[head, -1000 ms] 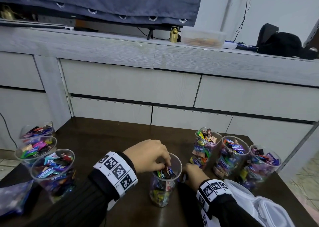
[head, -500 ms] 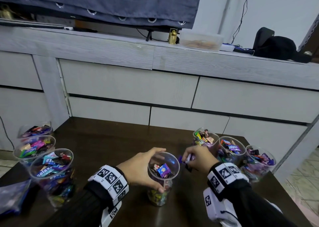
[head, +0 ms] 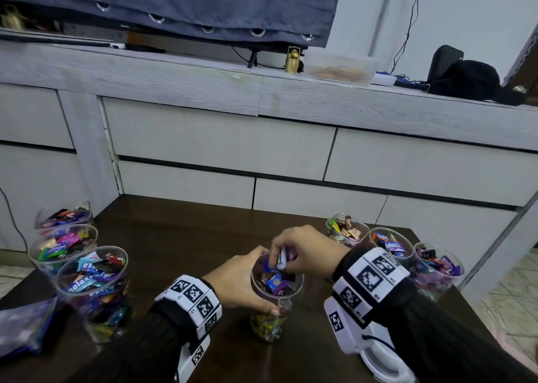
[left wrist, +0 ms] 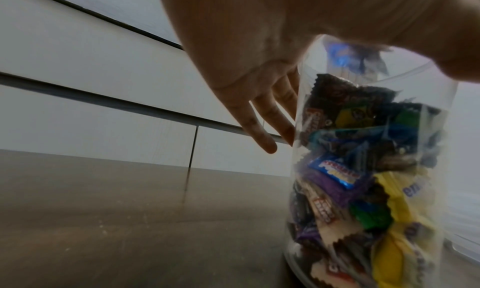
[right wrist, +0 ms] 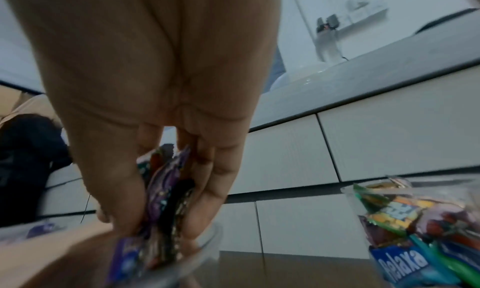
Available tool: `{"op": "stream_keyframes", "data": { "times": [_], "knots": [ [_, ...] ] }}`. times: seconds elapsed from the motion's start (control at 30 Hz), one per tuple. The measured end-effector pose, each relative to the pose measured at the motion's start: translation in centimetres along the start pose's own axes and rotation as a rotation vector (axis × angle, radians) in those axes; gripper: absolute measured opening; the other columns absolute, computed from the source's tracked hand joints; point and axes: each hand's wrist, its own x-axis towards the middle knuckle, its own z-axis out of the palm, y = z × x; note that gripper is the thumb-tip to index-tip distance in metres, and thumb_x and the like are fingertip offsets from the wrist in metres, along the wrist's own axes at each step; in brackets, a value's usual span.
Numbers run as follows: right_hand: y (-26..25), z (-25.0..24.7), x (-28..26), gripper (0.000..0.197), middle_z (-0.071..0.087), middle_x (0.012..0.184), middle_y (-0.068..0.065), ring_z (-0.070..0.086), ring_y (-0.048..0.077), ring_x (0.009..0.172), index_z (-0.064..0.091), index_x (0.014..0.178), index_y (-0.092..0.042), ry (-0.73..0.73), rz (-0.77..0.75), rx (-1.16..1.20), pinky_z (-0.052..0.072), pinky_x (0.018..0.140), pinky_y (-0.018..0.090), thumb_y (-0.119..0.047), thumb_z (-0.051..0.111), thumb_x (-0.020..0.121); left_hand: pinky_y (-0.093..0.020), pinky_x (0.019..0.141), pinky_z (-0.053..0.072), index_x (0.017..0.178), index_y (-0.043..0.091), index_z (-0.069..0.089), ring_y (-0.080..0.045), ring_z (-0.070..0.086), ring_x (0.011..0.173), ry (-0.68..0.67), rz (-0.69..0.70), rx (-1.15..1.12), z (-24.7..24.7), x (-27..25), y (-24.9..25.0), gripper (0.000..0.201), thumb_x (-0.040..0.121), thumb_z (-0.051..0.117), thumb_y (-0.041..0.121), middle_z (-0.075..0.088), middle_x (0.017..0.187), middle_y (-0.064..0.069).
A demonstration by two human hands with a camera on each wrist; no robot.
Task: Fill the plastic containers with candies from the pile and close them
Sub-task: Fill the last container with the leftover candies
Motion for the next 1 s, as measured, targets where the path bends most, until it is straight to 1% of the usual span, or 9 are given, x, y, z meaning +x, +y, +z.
{"op": "stream_keyframes", "data": {
  "times": [0.07, 0.17, 0.23, 0.4, 0.53, 0.6, 0.67, 0.8, 1.0],
  "knots": [
    [-0.3, 0.7, 0.2, 0.021, 0.062, 0.093, -0.010, 0.053, -0.001, 0.075, 0.073, 0.098, -0.020, -0.048, -0.006, -0.016, 0.039, 0.070, 0.007, -0.010, 0.065, 0.082, -0.034, 0.102, 0.050, 0.131, 0.034, 0.040, 0.000, 0.057, 0.117, 0.004, -0.003, 0.006, 0.0, 0.0, 0.1, 0.095, 0.053, 0.090, 0.049, 0.059, 0.127, 0.014],
    [-0.6, 1.1, 0.3, 0.024, 0.068, 0.107, -0.002, 0.061, 0.013, 0.098, 0.073, 0.102, -0.022, -0.087, 0.002, -0.036, 0.049, 0.088, 0.027, -0.009, 0.064, 0.084, -0.037, 0.103, 0.049, 0.132, 0.032, 0.039, -0.004, 0.057, 0.119, -0.006, -0.007, 0.001, 0.0, 0.0, 0.1, 0.094, 0.053, 0.089, 0.048, 0.059, 0.129, 0.013],
    [-0.7, 1.0, 0.2, 0.025, 0.068, 0.109, -0.001, 0.062, 0.015, 0.102, 0.072, 0.103, -0.023, -0.089, 0.013, -0.042, 0.050, 0.090, 0.032, -0.008, 0.063, 0.084, -0.038, 0.104, 0.049, 0.132, 0.032, 0.039, -0.005, 0.056, 0.120, -0.009, -0.006, -0.007, 0.0, 0.0, 0.1, 0.095, 0.053, 0.089, 0.047, 0.058, 0.129, 0.012],
    [-0.4, 0.9, -0.1, 0.032, 0.067, 0.108, 0.000, 0.062, 0.011, 0.098, 0.063, 0.109, -0.019, -0.061, 0.018, 0.004, 0.048, 0.080, 0.016, -0.007, 0.067, 0.079, -0.036, 0.104, 0.048, 0.134, 0.034, 0.039, -0.002, 0.056, 0.119, -0.012, -0.007, -0.021, -0.1, 0.2, -0.2, 0.096, 0.054, 0.090, 0.045, 0.059, 0.128, 0.014],
    [0.0, 1.1, -0.2, 0.023, 0.062, 0.097, -0.003, 0.058, 0.012, 0.087, 0.065, 0.100, -0.018, 0.014, 0.024, -0.037, 0.046, 0.079, 0.021, -0.012, 0.068, 0.078, -0.032, 0.100, 0.051, 0.127, 0.039, 0.042, 0.002, 0.059, 0.112, 0.025, -0.007, 0.005, -0.5, 0.6, -0.6, 0.088, 0.054, 0.092, 0.044, 0.062, 0.121, 0.016],
    [0.2, 1.3, -0.3, 0.018, 0.057, 0.092, -0.005, 0.053, 0.010, 0.082, 0.070, 0.098, -0.018, 0.028, 0.039, -0.069, 0.041, 0.076, 0.019, -0.014, 0.068, 0.080, -0.030, 0.100, 0.051, 0.124, 0.042, 0.042, 0.004, 0.060, 0.110, 0.036, -0.006, 0.004, -0.6, 0.7, -0.7, 0.087, 0.053, 0.092, 0.042, 0.062, 0.119, 0.017],
    [0.3, 1.6, -0.3, 0.018, 0.064, 0.097, -0.002, 0.058, 0.013, 0.088, 0.073, 0.099, -0.017, -0.001, 0.057, -0.069, 0.037, 0.075, 0.016, -0.014, 0.068, 0.082, -0.028, 0.100, 0.050, 0.121, 0.046, 0.041, 0.006, 0.058, 0.111, 0.036, -0.002, -0.001, -0.7, 0.8, -0.8, 0.084, 0.054, 0.092, 0.041, 0.061, 0.118, 0.021],
    [-0.1, 2.0, 0.1, 0.019, 0.069, 0.108, 0.003, 0.059, 0.019, 0.103, 0.074, 0.103, -0.018, -0.069, 0.071, -0.108, 0.047, 0.091, 0.028, -0.014, 0.063, 0.087, -0.030, 0.102, 0.050, 0.126, 0.041, 0.042, 0.004, 0.058, 0.113, 0.022, 0.008, -0.023, -0.7, 0.9, -1.0, 0.086, 0.056, 0.092, 0.038, 0.060, 0.121, 0.019],
    [-0.7, 2.8, 0.6, 0.026, 0.063, 0.115, 0.005, 0.059, 0.024, 0.104, 0.070, 0.106, -0.024, -0.148, 0.071, -0.118, 0.048, 0.091, 0.038, -0.010, 0.056, 0.089, -0.032, 0.103, 0.049, 0.131, 0.035, 0.042, 0.001, 0.058, 0.116, 0.029, 0.028, -0.038, -0.7, 0.9, -1.1, 0.090, 0.057, 0.093, 0.035, 0.060, 0.125, 0.015]
  ]
}}
